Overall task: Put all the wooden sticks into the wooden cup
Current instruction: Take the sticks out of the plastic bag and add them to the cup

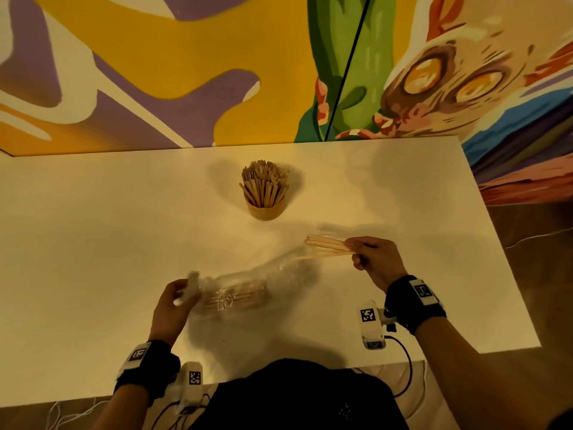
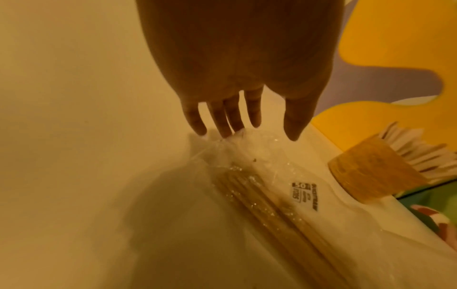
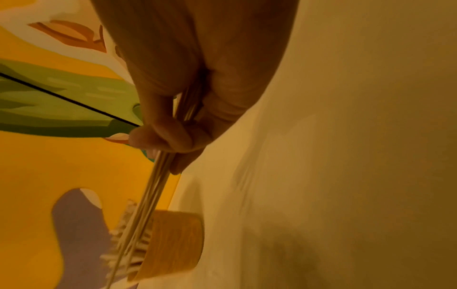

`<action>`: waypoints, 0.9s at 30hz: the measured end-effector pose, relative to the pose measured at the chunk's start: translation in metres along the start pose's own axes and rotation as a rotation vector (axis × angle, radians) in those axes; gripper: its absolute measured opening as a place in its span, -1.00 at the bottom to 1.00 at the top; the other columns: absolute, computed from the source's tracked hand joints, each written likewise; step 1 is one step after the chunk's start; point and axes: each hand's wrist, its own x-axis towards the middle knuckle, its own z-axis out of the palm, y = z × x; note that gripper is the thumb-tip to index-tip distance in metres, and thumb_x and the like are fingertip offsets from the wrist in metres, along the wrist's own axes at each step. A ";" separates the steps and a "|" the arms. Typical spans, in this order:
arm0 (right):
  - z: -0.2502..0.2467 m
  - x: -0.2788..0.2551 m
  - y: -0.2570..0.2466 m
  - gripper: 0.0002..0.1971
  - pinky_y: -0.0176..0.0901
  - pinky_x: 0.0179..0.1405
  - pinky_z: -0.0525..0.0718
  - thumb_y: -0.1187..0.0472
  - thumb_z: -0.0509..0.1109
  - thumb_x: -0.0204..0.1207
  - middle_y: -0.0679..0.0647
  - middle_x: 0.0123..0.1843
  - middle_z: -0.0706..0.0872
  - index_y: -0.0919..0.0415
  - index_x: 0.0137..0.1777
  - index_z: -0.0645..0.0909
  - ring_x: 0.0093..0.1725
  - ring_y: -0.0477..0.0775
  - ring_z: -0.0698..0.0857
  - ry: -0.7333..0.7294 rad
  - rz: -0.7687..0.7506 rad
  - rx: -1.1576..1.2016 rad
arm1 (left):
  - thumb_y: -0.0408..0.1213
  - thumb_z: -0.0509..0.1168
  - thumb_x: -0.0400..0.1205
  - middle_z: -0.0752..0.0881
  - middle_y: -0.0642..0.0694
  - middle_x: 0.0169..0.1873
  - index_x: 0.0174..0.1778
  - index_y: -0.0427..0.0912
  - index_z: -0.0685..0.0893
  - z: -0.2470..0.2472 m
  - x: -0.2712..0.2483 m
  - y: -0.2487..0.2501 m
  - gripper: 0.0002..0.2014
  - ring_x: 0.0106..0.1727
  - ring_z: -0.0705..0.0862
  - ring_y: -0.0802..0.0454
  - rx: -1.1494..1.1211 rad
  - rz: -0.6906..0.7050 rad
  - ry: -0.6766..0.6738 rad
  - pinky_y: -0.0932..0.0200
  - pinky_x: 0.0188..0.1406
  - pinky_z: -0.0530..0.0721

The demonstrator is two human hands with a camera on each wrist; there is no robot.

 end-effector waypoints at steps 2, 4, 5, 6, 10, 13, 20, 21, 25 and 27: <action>0.013 -0.004 0.004 -0.96 -0.21 -0.60 0.44 0.51 0.44 0.47 0.23 -0.42 0.61 0.50 -0.14 0.73 -0.58 0.04 0.48 -0.033 0.020 0.010 | -0.23 0.41 0.61 0.64 -0.09 0.28 0.32 -0.08 0.59 0.000 -0.006 0.014 -0.65 0.32 0.57 -0.10 0.036 0.087 0.114 0.01 0.19 0.51; 0.028 -0.008 0.010 -0.96 -0.22 -0.62 0.43 0.52 0.44 0.46 0.22 -0.44 0.60 0.49 -0.17 0.73 -0.60 0.04 0.48 -0.070 0.046 0.019 | -0.27 0.33 0.67 0.72 -0.06 0.16 0.19 -0.07 0.66 0.005 -0.015 0.040 -0.81 0.23 0.64 -0.05 -0.044 0.179 0.150 0.10 0.10 0.54; 0.037 -0.009 0.013 -0.96 -0.22 -0.63 0.43 0.52 0.45 0.46 0.22 -0.44 0.60 0.49 -0.18 0.73 -0.61 0.04 0.48 -0.091 0.057 0.017 | -0.27 0.29 0.69 0.76 -0.05 0.07 0.11 -0.08 0.68 0.010 -0.021 0.057 -0.88 0.14 0.70 -0.05 -0.125 0.191 0.101 0.11 0.02 0.59; 0.046 -0.011 0.016 -0.96 -0.23 -0.63 0.42 0.52 0.45 0.45 0.22 -0.45 0.60 0.48 -0.19 0.73 -0.61 0.04 0.48 -0.112 0.067 0.012 | -0.25 0.26 0.71 0.78 -0.05 0.01 0.07 -0.10 0.69 0.018 -0.027 0.073 -0.88 0.06 0.74 -0.06 -0.211 0.180 0.017 0.07 -0.04 0.64; 0.080 -0.016 0.024 -0.97 -0.23 -0.62 0.45 0.50 0.47 0.45 0.24 -0.45 0.61 0.48 -0.19 0.74 -0.60 0.04 0.51 -0.194 0.098 -0.012 | -0.09 0.14 0.76 0.78 -0.04 0.07 0.17 -0.03 0.66 0.053 -0.040 0.119 -0.77 0.01 0.79 -0.09 -0.379 0.092 -0.253 -0.02 -0.27 0.64; 0.098 -0.019 0.026 -0.93 -0.21 -0.61 0.47 0.48 0.48 0.45 0.25 -0.43 0.63 0.53 -0.12 0.72 -0.59 0.05 0.52 -0.255 0.107 -0.028 | -0.10 0.13 0.76 0.79 -0.12 0.03 0.19 -0.06 0.66 0.073 -0.037 0.136 -0.75 -0.04 0.79 -0.16 -0.475 0.044 -0.233 0.10 -0.43 0.63; 0.117 -0.018 0.021 -0.84 -0.20 -0.61 0.51 0.37 0.51 0.48 0.32 -0.33 0.72 0.53 -0.12 0.69 -0.60 0.10 0.54 -0.319 0.081 -0.106 | -0.21 0.37 0.65 0.74 -0.22 -0.41 -0.27 -0.35 0.75 0.091 -0.022 0.148 -0.72 -0.43 0.66 -0.09 -0.470 0.101 -0.085 0.18 -0.64 0.52; 0.120 -0.015 0.019 -0.84 -0.19 -0.61 0.52 0.36 0.51 0.48 0.31 -0.34 0.72 0.51 -0.15 0.69 -0.60 0.11 0.55 -0.311 0.068 -0.119 | -0.21 0.39 0.63 0.75 -0.23 -0.41 -0.27 -0.36 0.75 0.092 -0.019 0.149 -0.73 -0.44 0.66 -0.08 -0.469 0.108 -0.065 0.18 -0.64 0.53; 0.128 0.004 0.003 -0.83 -0.19 -0.63 0.51 0.37 0.54 0.45 0.27 -0.47 0.65 0.51 -0.23 0.66 -0.63 0.12 0.56 -0.282 -0.008 -0.167 | -0.20 0.40 0.62 0.79 -0.26 -0.32 -0.19 -0.39 0.78 0.097 -0.011 0.155 -0.73 -0.45 0.71 -0.07 -0.520 0.083 -0.107 0.19 -0.67 0.51; 0.130 0.019 -0.012 -0.84 -0.21 -0.66 0.49 0.39 0.55 0.43 0.27 -0.49 0.62 0.52 -0.24 0.67 -0.66 0.09 0.55 -0.306 -0.036 -0.204 | -0.25 0.40 0.62 0.78 -0.24 -0.24 -0.10 -0.40 0.78 0.096 -0.006 0.162 -0.77 -0.48 0.70 -0.06 -0.564 0.067 -0.175 0.22 -0.68 0.48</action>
